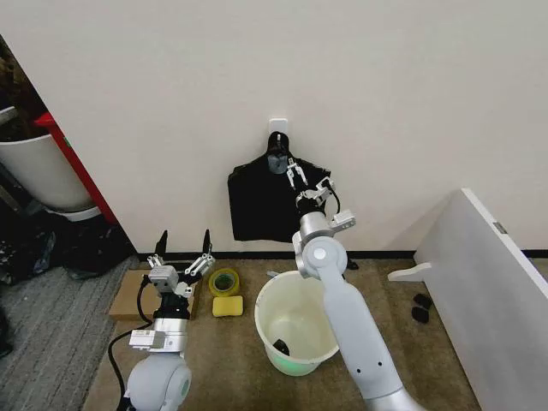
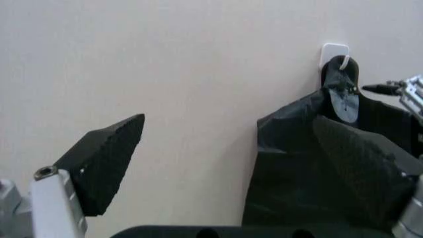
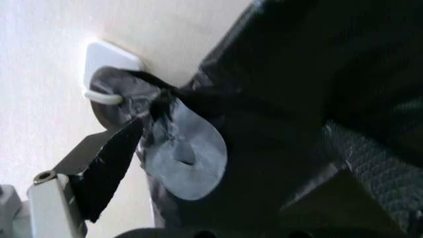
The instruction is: Place the garbage bag over the trash bin.
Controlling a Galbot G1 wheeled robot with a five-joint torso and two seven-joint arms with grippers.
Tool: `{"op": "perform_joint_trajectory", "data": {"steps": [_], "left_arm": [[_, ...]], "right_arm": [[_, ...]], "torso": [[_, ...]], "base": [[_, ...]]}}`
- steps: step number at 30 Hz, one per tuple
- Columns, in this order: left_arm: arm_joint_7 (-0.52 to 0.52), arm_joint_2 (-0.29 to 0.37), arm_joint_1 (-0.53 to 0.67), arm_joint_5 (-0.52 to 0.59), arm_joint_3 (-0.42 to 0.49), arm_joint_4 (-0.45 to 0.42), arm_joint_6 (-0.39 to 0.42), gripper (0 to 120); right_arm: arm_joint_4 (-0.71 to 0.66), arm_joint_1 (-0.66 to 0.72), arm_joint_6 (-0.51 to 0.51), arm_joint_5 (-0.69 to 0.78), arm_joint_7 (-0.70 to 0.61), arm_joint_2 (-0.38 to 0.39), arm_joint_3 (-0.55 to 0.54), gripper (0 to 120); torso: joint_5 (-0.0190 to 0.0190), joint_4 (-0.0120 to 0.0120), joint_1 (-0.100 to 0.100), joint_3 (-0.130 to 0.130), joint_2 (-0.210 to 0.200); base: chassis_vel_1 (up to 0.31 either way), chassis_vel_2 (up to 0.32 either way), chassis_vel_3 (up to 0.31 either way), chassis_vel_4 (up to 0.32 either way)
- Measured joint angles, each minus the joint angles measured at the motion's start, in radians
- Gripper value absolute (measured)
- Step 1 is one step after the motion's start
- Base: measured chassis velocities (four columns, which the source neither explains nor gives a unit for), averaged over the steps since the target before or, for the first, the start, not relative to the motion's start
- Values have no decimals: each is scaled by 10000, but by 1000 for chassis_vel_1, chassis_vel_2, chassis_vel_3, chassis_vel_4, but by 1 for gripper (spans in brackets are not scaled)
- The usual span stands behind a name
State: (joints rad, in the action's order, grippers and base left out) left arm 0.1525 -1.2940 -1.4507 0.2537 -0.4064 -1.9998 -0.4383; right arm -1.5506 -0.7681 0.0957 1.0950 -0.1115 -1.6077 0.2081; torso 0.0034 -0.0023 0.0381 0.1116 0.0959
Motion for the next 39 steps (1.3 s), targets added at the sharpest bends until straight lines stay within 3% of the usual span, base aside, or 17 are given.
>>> {"op": "perform_joint_trajectory", "data": {"steps": [5, 12, 19, 35, 39], "left_arm": [[23, -16, 44, 4, 28, 55, 2, 100], [27, -94, -19, -128, 83, 88, 2, 100], [52, -123, -85, -234, 77, 78, 2, 100], [133, -246, -106, -377, 76, 145, -61, 100], [135, -246, -2, -380, 114, 247, -64, 100]], "right_arm": [[-73, -99, 19, -55, 75, -1, -124, 97], [-94, -80, 41, -120, 216, -38, -307, 69], [56, 112, 46, -202, 254, -27, -452, 59], [309, 333, 339, -352, 555, -13, -539, 0], [342, 325, 444, -378, 640, -10, -535, 0]], "torso": [[1, 0, 0, 0, 0], [2, 1, -1, 0, 1], [3, 1, -1, -1, 1], [3, 1, -1, 0, 1], [3, 0, -1, 0, 1]], "base": [[0, 0, 0, 0], [0, 0, 0, 0], [0, 0, 0, 0], [0, 0, 0, 0], [0, 0, 0, 0]]}}
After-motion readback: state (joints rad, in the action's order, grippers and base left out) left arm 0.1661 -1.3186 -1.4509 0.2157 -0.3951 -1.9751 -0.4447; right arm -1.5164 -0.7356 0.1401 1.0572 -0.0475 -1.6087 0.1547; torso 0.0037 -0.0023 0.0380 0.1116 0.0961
